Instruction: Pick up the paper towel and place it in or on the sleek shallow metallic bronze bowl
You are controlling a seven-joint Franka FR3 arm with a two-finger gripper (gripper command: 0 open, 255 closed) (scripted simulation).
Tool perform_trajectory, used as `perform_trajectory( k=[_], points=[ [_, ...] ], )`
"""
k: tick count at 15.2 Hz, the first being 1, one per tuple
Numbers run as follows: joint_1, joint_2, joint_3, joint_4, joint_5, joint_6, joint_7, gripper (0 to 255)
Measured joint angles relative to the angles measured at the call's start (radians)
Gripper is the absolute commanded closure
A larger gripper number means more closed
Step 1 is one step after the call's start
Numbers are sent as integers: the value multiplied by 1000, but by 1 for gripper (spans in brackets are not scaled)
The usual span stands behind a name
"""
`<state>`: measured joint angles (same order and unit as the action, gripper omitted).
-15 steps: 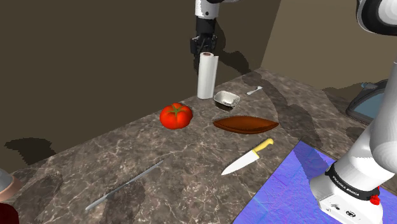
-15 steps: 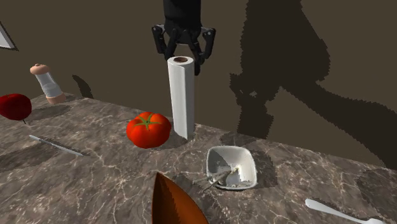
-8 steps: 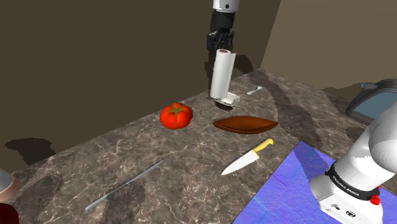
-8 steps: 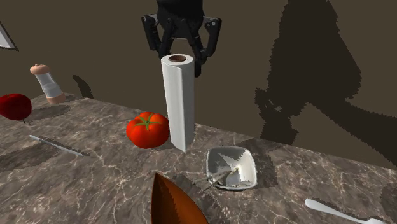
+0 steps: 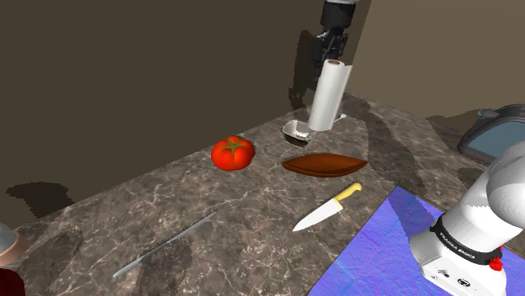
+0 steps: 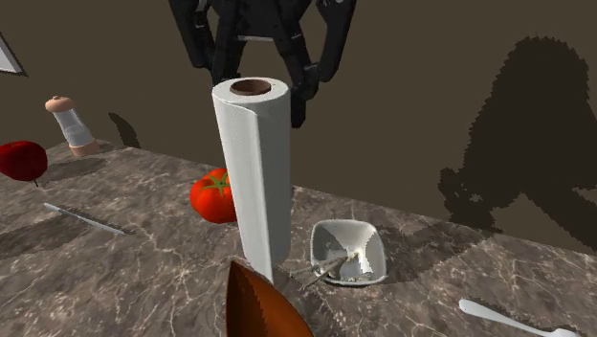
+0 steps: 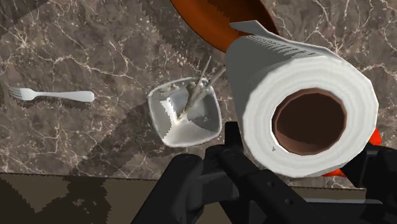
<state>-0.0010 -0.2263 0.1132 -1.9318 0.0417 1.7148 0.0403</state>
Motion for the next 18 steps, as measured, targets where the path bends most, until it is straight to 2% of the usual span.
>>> perform_trajectory(
  k=[6, 18],
  points=[
    [-13, -191, -37, -134, 6, -58, -52, 255],
    [-12, -222, -37, -311, 9, 87, -59, 255]
  ],
)
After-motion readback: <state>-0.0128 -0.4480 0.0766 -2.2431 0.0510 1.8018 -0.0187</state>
